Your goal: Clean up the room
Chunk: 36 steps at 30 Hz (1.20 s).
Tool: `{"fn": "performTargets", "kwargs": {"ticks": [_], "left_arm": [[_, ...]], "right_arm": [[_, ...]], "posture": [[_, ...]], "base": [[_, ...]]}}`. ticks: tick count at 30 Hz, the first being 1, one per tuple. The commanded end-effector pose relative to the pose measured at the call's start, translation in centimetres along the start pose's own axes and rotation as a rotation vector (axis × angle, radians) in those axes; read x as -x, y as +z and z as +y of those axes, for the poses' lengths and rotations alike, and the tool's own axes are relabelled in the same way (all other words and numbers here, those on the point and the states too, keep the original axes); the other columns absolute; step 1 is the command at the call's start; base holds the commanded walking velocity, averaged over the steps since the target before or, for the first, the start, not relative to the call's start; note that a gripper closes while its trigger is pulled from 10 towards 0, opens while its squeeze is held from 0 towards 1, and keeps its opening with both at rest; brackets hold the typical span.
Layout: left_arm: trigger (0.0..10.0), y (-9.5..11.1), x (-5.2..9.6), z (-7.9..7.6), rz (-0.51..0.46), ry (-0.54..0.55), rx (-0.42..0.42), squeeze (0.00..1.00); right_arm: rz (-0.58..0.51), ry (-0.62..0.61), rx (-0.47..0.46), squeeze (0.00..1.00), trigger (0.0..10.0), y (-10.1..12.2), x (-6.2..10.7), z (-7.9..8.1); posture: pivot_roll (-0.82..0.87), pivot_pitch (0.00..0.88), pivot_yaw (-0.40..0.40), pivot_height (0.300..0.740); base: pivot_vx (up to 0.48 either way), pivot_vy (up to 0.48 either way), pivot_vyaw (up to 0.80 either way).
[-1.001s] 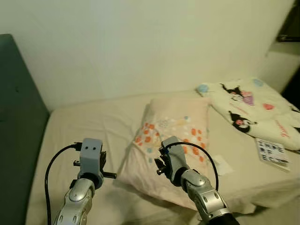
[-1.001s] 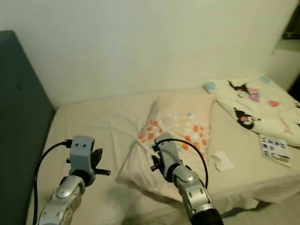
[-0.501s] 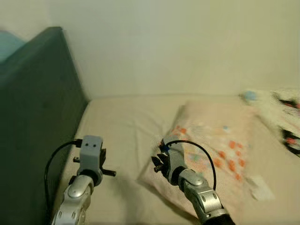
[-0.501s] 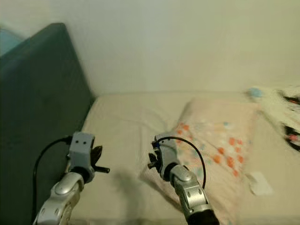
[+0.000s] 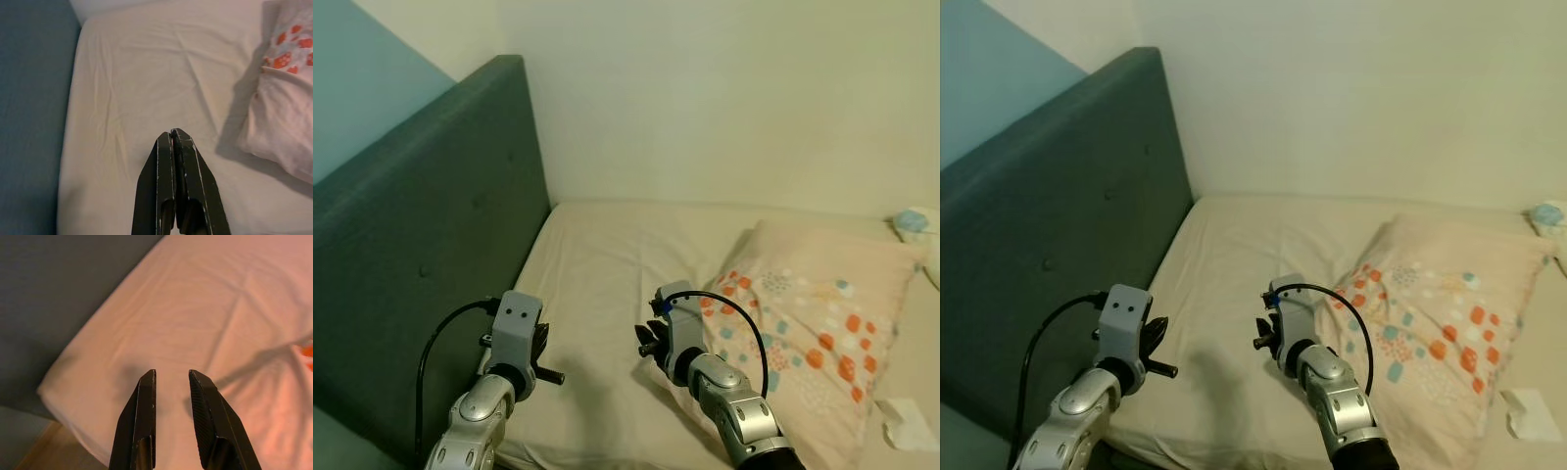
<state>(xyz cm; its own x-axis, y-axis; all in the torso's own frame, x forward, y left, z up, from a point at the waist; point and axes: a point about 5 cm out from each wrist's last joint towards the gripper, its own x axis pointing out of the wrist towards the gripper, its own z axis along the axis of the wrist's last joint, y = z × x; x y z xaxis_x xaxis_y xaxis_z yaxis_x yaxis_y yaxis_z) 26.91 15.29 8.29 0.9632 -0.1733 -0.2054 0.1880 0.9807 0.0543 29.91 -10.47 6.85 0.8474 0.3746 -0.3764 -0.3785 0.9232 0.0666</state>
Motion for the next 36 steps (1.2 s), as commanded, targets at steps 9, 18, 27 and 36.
{"fn": "performTargets", "kwargs": {"ticks": [9, 18, 27, 36], "left_arm": [[10.0, -0.09, -0.25, -0.06, 0.023, -0.044, -0.052, 0.00], [10.0, -0.19, -0.38, -0.22, 0.021, -0.052, -0.065, 0.00], [10.0, -0.21, -0.30, 0.10, 0.025, -0.036, -0.054, 0.00], [10.0, -0.54, 0.06, 0.33, 0.032, -0.026, -0.054, 0.00]], "right_arm": [[0.000, -0.066, -0.051, 0.00, 10.0, -0.18, 0.46, -0.87], [-0.006, -0.084, -0.069, 0.00, 10.0, -0.07, 0.46, -0.96], [-0.004, -0.080, -0.072, 0.00, 10.0, -0.03, 0.42, -0.78], [0.006, -0.071, -0.074, 0.00, 10.0, -0.23, 0.53, -0.69]], "posture": [[-0.08, 0.071, 0.015, 0.729], [-0.08, 0.053, 0.018, 0.729], [-0.08, 0.053, 0.017, 0.729], [-0.07, 0.060, 0.003, 0.729]], "base": [[0.000, -0.209, 0.00], [0.000, -0.269, 0.00], [0.000, -0.302, 0.00], [0.000, -0.322, 0.00]]}}
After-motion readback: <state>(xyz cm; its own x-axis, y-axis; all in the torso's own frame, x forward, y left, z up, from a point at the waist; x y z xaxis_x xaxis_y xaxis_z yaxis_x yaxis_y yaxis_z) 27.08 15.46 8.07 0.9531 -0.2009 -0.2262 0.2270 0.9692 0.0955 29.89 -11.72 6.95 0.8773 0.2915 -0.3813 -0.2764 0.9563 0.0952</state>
